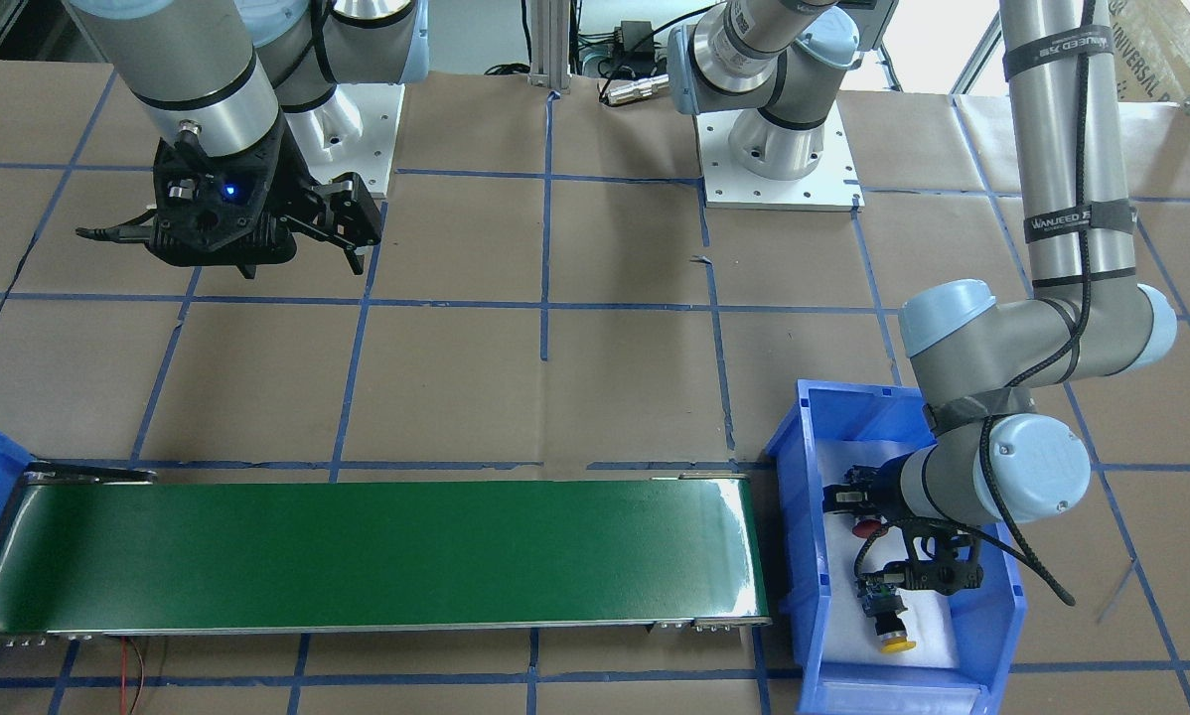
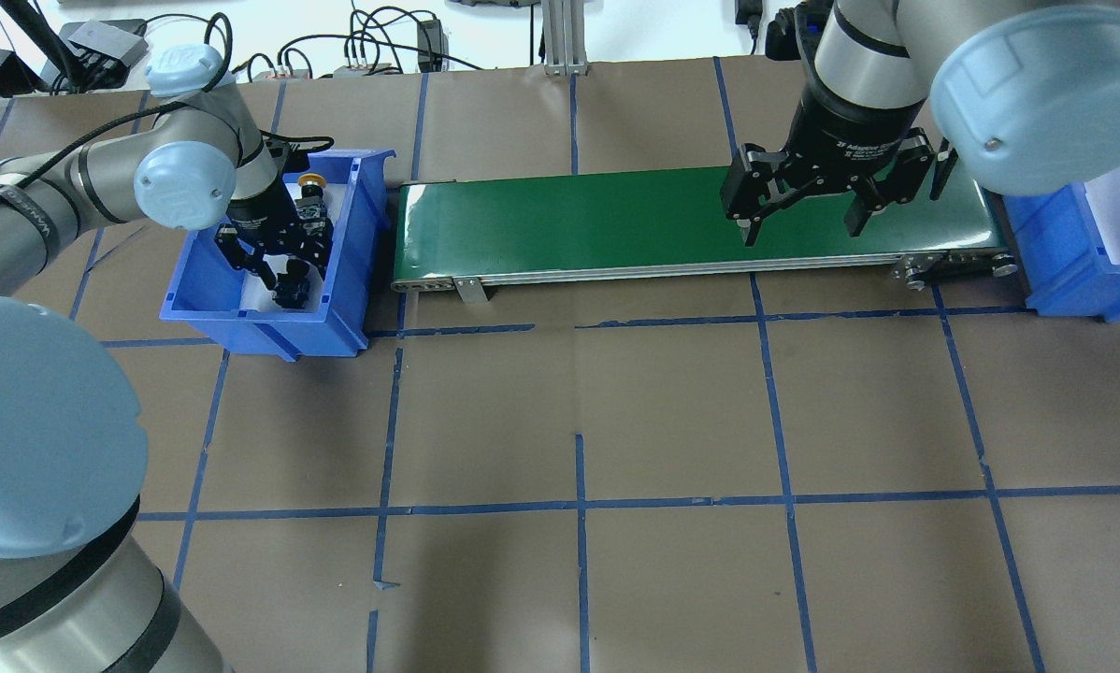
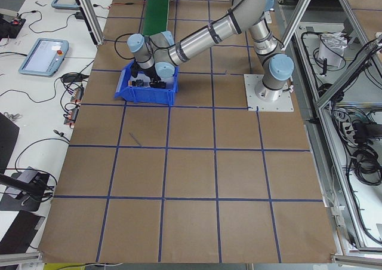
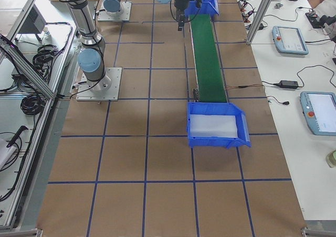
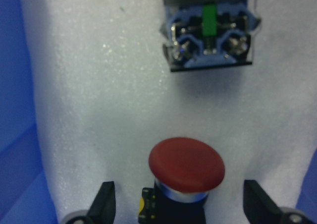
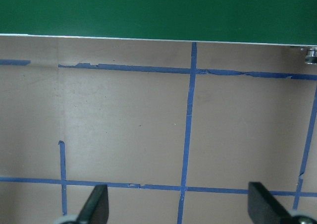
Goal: Transport two buttons from left to right
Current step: 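Close the left gripper on the red-capped button and lift it, then carry the red button over the conveyor and release it on the belt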
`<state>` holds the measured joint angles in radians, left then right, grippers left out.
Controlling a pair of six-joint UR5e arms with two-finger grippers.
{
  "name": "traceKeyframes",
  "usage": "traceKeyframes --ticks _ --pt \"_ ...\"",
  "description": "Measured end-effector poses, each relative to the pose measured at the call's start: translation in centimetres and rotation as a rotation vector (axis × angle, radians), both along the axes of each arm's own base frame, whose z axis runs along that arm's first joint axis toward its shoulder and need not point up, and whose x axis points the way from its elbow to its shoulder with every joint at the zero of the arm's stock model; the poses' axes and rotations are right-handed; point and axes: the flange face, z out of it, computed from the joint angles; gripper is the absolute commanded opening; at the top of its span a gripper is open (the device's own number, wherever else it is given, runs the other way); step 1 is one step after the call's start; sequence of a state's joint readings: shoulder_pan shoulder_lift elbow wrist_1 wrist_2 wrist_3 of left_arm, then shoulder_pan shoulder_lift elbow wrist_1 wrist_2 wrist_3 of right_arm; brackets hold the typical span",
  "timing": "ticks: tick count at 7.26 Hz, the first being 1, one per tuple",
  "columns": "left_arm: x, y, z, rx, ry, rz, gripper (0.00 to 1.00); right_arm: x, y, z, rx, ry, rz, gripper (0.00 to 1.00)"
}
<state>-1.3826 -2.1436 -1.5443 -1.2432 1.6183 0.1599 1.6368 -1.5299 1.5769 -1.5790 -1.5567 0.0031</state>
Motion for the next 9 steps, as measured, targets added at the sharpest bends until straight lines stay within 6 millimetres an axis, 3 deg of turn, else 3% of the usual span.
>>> traceKeyframes --ticks 2,5,6,8,9 --pt "-0.1 -0.1 1.5 -0.017 -0.004 0.000 0.07 0.0 0.0 0.0 -0.002 -0.001 0.000 1.00" --pt "-0.5 -0.5 9.3 -0.083 -0.013 -0.003 0.08 -0.1 0.0 0.0 0.001 0.000 -0.001 1.00" --pt "-1.8 -1.0 11.9 -0.111 -0.015 -0.009 0.08 -0.1 0.0 0.0 0.001 0.000 -0.001 1.00" --pt "-8.5 -2.3 15.8 -0.150 -0.018 -0.006 0.05 -0.2 0.0 0.0 0.003 0.000 -0.003 1.00" --pt "-12.9 -2.9 15.8 -0.157 -0.007 0.005 0.05 -0.2 0.0 0.0 0.003 -0.001 -0.005 1.00"
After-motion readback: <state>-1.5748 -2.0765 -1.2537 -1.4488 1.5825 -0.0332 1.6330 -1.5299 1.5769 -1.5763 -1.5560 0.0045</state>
